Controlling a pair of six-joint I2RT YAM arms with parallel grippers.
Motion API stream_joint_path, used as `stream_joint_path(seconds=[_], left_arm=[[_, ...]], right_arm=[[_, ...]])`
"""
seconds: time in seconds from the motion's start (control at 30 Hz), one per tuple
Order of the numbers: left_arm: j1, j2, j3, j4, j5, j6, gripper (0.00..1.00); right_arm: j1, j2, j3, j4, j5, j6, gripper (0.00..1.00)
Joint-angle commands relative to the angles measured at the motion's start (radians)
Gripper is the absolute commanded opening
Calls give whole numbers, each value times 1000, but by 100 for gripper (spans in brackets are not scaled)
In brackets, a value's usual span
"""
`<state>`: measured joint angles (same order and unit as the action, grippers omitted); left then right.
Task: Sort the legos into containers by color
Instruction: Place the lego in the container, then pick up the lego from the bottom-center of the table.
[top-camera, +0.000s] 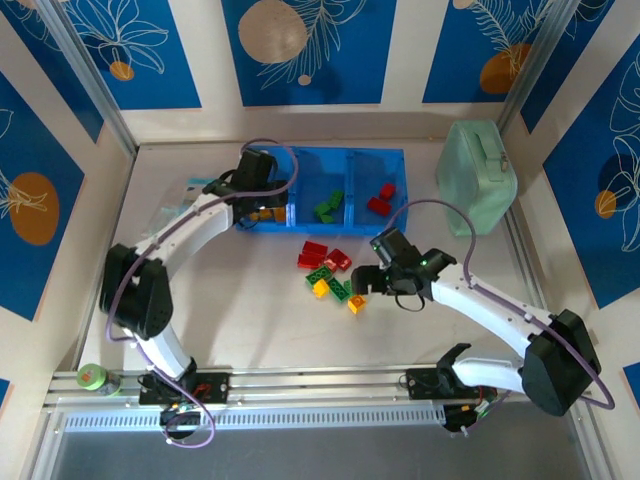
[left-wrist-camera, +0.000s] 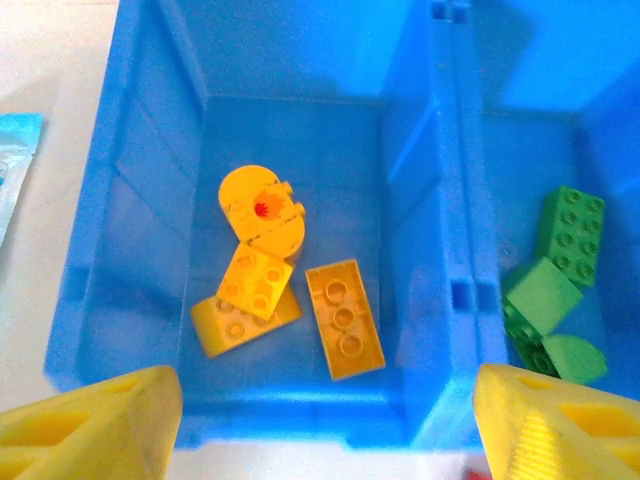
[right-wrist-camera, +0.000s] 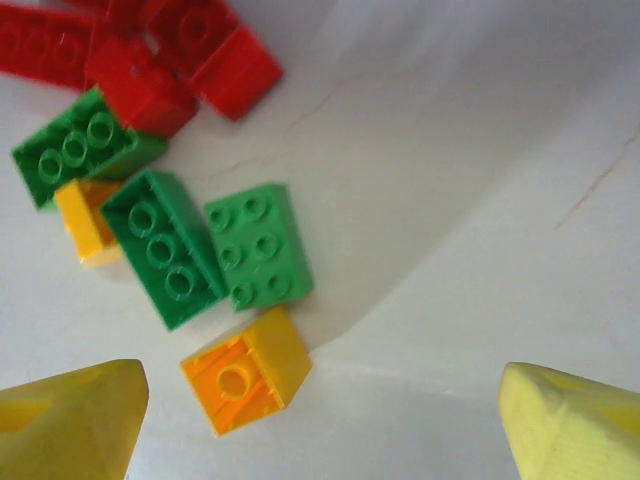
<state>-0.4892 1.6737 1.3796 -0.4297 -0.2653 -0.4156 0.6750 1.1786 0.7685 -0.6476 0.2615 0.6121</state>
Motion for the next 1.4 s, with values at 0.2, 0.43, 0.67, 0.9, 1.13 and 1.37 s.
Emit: stream_joint_path(seconds=[0.2, 0.43, 0.67, 0.9, 1.13, 1.37], left_arm=[[-47, -239, -275, 120, 21, -22, 77], [-57, -327, -409, 139, 20, -57, 76], [-58, -414, -524, 149, 8, -78, 76], [-58, -467, -600, 145, 1, -87, 76], [-58, -513, -671, 143, -35, -90, 76], [-66, -642, -760, 142, -59, -148, 74]], right_arm=[[140, 52, -65, -26, 31, 104, 87], [177, 206, 2, -1, 58, 81, 84], [219, 358, 96, -26, 127, 57, 68], [275, 435, 191, -105, 186, 55, 31], [388, 394, 442, -353, 298, 25, 24], [276, 431, 656, -204, 136, -138, 26]])
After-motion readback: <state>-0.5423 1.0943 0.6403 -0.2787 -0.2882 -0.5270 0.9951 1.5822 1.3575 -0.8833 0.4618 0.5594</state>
